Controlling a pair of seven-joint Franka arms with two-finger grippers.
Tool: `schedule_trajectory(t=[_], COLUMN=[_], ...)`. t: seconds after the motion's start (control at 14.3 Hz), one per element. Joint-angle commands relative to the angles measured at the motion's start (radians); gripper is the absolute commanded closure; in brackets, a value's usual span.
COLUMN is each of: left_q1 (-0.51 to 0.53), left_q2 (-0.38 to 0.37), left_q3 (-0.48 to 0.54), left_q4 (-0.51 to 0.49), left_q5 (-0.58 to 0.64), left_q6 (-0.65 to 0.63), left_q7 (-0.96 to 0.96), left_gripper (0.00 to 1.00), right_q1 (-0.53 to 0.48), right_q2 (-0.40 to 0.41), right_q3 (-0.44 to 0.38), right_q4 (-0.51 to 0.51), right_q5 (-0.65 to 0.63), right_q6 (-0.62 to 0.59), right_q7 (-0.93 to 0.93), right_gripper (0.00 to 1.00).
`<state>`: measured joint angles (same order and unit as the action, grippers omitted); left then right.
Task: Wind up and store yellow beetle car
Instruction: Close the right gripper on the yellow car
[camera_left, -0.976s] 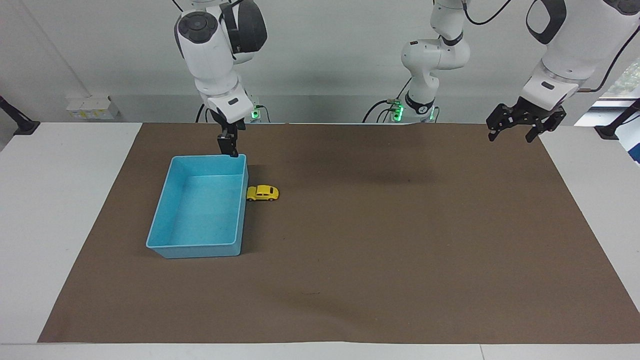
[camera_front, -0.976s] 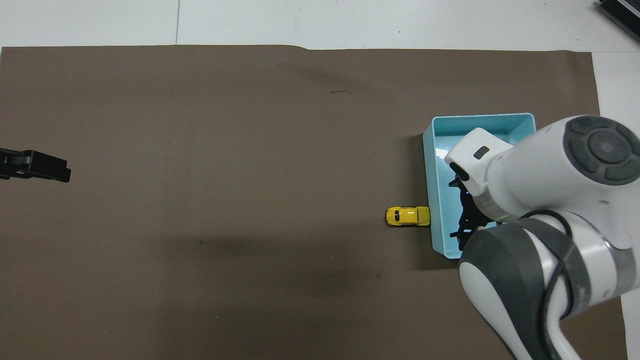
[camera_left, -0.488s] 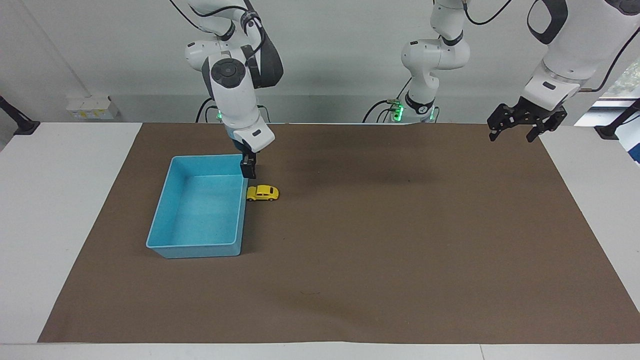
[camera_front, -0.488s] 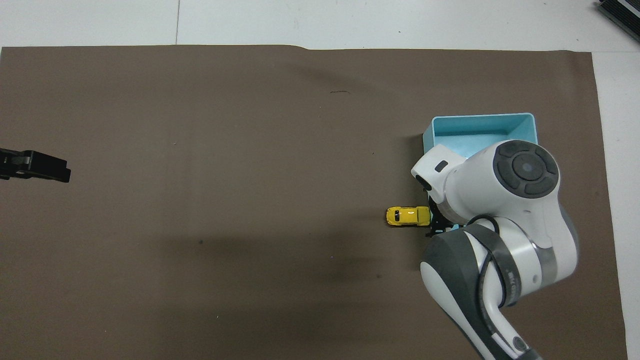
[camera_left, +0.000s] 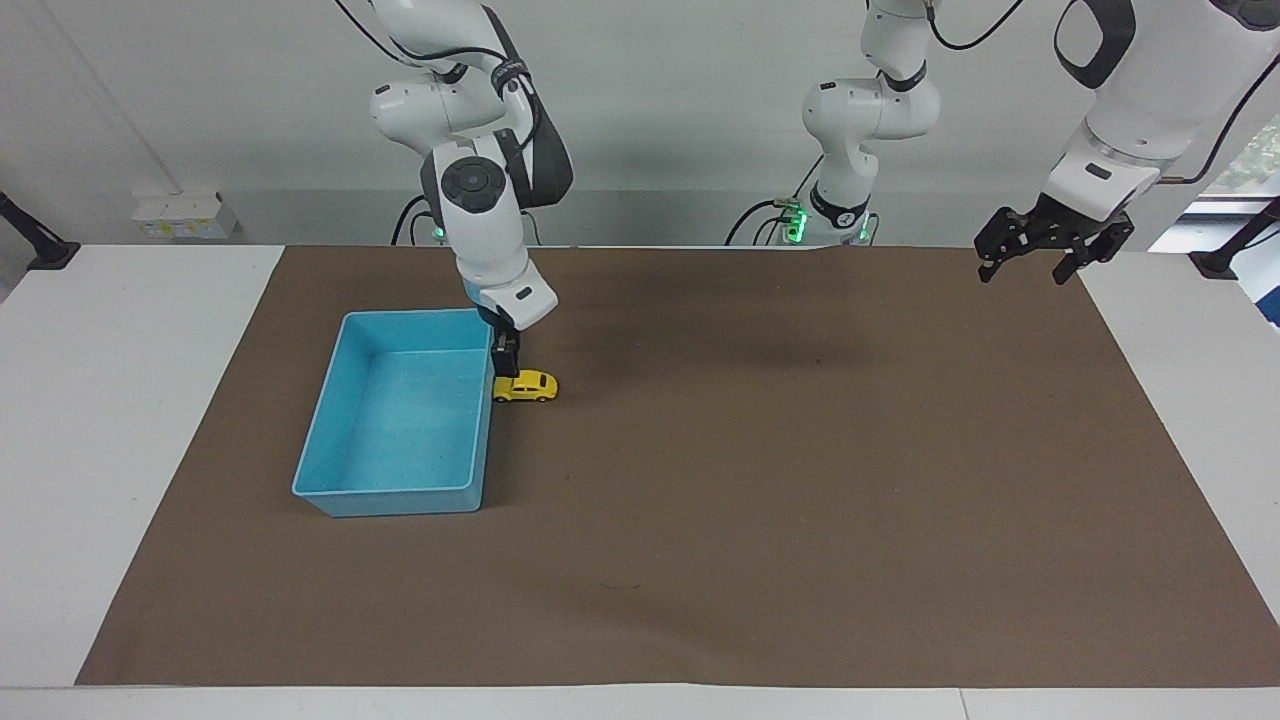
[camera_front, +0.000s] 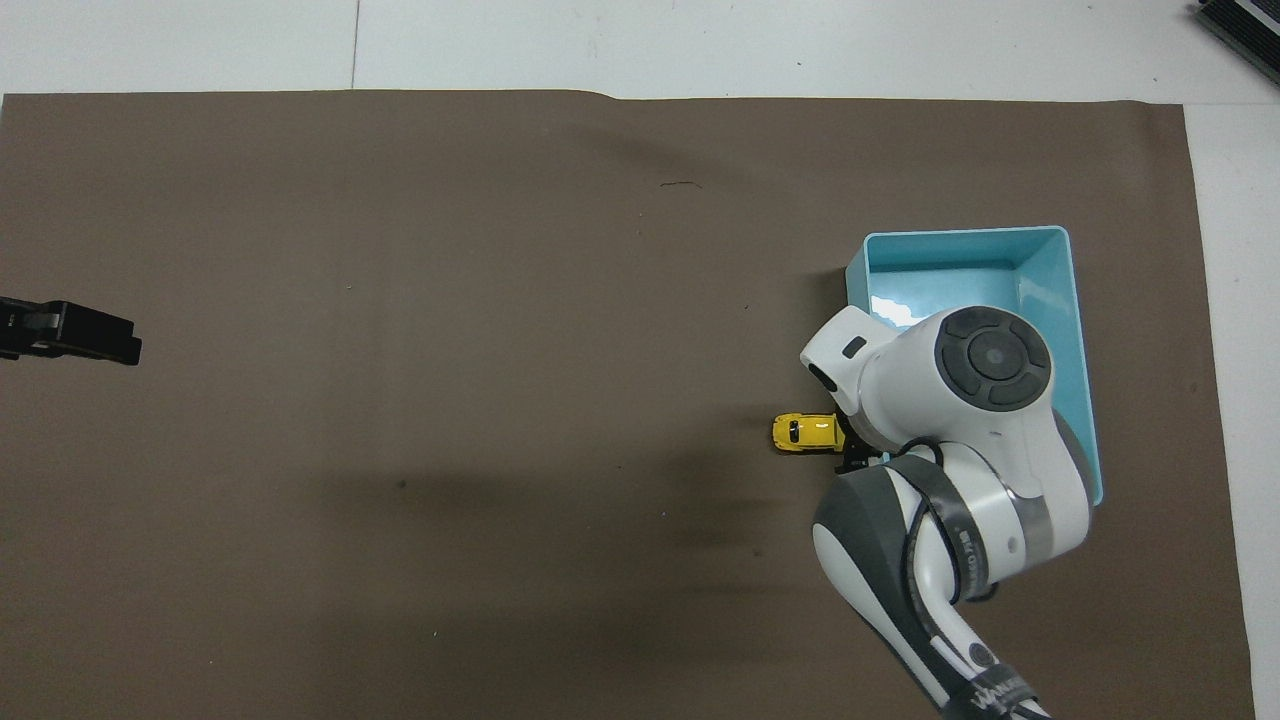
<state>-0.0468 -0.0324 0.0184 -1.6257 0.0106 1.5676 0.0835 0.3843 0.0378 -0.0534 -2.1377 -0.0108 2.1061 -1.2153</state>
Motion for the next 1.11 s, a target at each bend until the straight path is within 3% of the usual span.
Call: schedule_trajectory(t=[0.0,0.28,0.56,0.98,1.05], left_q1=[0.002,0.004,0.002,0.002,0.002], left_q2=[-0.003,-0.003,-0.003,-0.003,-0.004], left_q3=[-0.002,-0.002,-0.002,-0.002,-0.002], left_q4=[0.009,0.009,0.009,0.009,0.009], left_q5=[0.017,0.017,0.017,0.017,0.017], left_q6=[-0.021,-0.021,-0.021,-0.021,-0.021], left_q7=[0.006,0.006,0.006,0.006,0.006], left_gripper=[0.0,0.0,0.0,0.0,0.0], right_q1=[0.001,0.001,0.001,0.001,0.001], right_q2=[0.002,0.022,0.094,0.125,0.129], right_q3=[-0.003,-0.003,-0.003,-0.003,-0.003], right_q4=[-0.053,-0.064,-0.064,-0.064,-0.064], right_q5=[-0.02,-0.02,-0.02,-0.02,-0.02], right_q6=[0.075,0.112,0.198,0.213,0.213], right_q7=[-0.024,-0.023,-0.021,-0.013,-0.013], right_gripper=[0.0,0.0,0.0,0.0,0.08])
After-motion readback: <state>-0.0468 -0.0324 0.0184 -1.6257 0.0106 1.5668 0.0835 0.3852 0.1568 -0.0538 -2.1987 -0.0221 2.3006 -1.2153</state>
